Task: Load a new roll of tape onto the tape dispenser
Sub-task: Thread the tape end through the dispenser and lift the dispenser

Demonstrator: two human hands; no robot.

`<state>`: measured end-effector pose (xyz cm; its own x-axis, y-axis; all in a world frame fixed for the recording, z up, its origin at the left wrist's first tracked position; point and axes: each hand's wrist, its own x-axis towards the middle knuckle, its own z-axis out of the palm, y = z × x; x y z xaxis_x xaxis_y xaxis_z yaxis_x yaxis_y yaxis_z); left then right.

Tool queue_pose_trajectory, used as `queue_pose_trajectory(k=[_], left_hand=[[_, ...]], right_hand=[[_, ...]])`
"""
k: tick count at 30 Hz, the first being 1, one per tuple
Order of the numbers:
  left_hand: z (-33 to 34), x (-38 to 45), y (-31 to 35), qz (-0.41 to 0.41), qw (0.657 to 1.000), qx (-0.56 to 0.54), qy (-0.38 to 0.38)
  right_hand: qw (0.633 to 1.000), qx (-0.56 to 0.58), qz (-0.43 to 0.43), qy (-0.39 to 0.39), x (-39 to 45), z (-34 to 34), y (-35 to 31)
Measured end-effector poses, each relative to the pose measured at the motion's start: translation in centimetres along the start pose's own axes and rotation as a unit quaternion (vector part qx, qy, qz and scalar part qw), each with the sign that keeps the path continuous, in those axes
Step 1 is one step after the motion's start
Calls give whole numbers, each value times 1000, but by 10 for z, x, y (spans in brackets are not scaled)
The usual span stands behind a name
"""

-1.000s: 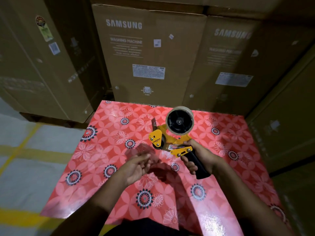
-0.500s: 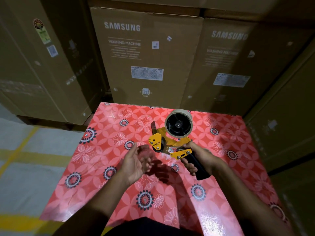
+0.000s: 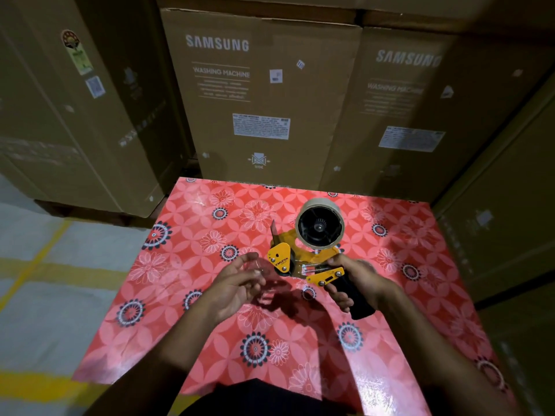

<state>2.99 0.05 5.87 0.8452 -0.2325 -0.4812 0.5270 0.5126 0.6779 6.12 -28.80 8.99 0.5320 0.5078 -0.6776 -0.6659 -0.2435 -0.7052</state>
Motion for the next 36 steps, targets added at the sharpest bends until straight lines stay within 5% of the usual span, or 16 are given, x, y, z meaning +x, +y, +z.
queue_pose_trajectory(k=[8,13,18,25,30,36], left_hand=[[-6,-16,16,0,998,-52,-43],[-6,-15,15,17,994,102,26],[-20,-17,17,32,985,122,122],[-38,-21,14,6,978,142,156],[-48,-26,15,80,938,229,247],[-76,-27,35,82,935,258,229]], right_hand=[[999,17,-19,-22,2,0,4],[999,36,-19,-9,9,4,10],[999,22,-36,-16,9,4,11],[998,6,-46,-35,15,13,13],[999,-3,-33,-35,29,22,12],[998,-49,4,-33,53,33,6]])
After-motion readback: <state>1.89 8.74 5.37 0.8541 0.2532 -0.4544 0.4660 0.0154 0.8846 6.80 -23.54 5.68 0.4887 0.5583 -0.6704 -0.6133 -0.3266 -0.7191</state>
